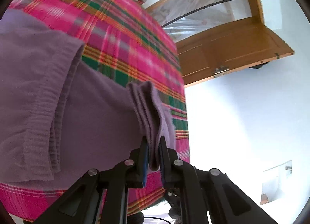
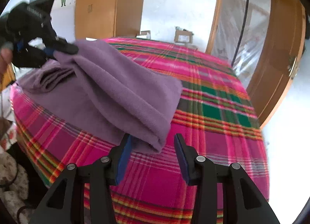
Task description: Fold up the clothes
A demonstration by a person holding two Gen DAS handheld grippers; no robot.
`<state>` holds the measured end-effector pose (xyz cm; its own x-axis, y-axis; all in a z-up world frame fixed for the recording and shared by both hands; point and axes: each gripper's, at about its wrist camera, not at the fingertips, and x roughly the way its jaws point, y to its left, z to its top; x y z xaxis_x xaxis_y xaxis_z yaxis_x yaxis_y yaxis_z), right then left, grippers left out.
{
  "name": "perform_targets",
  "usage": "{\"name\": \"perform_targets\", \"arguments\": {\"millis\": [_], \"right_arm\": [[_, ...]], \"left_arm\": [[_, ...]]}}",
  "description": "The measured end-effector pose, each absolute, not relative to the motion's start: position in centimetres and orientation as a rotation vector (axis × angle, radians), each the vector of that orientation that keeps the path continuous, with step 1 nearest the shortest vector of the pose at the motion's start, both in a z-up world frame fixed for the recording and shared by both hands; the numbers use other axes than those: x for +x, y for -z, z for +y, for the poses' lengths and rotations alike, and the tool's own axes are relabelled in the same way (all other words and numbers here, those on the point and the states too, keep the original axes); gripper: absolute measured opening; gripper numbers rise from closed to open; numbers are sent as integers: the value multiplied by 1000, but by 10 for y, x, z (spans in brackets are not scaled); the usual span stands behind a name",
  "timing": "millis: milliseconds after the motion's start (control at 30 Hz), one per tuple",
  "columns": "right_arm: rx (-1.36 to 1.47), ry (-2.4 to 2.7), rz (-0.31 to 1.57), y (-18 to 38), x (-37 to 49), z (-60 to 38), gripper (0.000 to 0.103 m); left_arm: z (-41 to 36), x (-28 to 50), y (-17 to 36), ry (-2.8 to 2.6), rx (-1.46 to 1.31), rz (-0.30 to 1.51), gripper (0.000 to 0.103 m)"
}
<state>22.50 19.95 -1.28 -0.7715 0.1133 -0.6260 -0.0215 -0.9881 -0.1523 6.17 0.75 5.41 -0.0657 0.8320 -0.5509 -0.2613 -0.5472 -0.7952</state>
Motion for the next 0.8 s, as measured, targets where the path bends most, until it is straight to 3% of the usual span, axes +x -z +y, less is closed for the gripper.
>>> {"name": "perform_targets", "arguments": {"millis": [367, 400, 467, 567, 800], "right_arm": [[-935, -2943, -209, 5, 213, 194, 46], [-941, -2948, -219, 5, 213, 194, 43], [-950, -2950, -231, 5, 214, 194, 23], [-964, -2951, -226, 7, 218, 200, 12], [-1021, -2938, -214, 15, 225, 205, 10]], "left_arm": [[-17, 62, -51, -1787, -1403, -689, 10], [-17, 63, -48, -1791, -1413, -681, 10], [-16, 66, -41, -1797, -1432, -667, 10], [-15, 74, -31, -1796, -1472, -642, 10], [-8, 80, -9, -1816, -1540, -586, 10]]}}
